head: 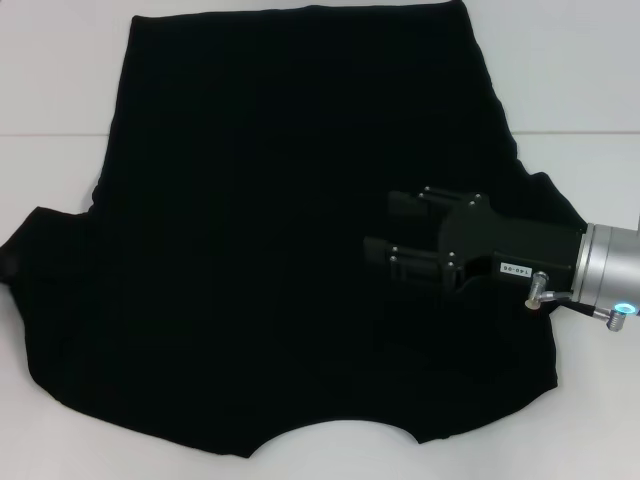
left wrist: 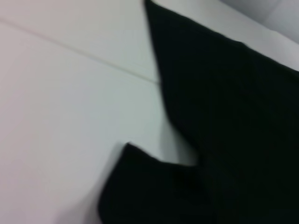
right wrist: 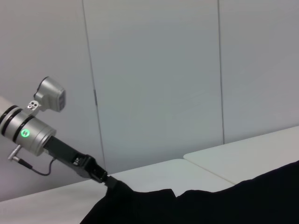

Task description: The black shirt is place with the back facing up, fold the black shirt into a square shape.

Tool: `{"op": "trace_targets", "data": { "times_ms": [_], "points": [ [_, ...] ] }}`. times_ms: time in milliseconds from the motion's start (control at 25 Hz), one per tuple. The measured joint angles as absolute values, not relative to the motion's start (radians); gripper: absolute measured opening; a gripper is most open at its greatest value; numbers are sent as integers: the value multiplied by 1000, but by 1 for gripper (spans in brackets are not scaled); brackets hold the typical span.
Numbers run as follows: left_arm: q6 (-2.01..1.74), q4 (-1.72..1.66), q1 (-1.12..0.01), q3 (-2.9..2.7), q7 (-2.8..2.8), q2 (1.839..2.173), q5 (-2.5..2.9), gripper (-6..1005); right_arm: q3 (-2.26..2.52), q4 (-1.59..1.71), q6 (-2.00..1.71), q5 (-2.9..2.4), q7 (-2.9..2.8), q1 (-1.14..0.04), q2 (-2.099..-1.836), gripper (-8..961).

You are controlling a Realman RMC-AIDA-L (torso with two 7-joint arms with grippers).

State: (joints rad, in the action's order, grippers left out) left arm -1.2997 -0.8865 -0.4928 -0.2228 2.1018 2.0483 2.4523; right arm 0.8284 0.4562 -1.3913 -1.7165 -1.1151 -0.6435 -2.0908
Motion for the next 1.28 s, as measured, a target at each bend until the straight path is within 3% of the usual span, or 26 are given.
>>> {"op": "trace_targets", "data": {
  "times_ms": [440,760,1040,1280],
  "points": [
    [-1312,-773,-629,-283,1980,2064,2403,0,827,454,-1392,-1716,-1115,-641,-2091,746],
    [-1315,-753,-637,-401,1889,2114,2345,0,816,453,-1393,-1716,-1115,-632,-2091,746],
    [-1296,-674,-643,-416,1857,2122,2306,1,809,452,-1392,-1715,-1115,-632,-2089,745],
    [-1293,-634,-655,-418,1826,2130,2255,102,779,454,-1391,-1715,-1123,-632,-2085,745]
  ]
}}
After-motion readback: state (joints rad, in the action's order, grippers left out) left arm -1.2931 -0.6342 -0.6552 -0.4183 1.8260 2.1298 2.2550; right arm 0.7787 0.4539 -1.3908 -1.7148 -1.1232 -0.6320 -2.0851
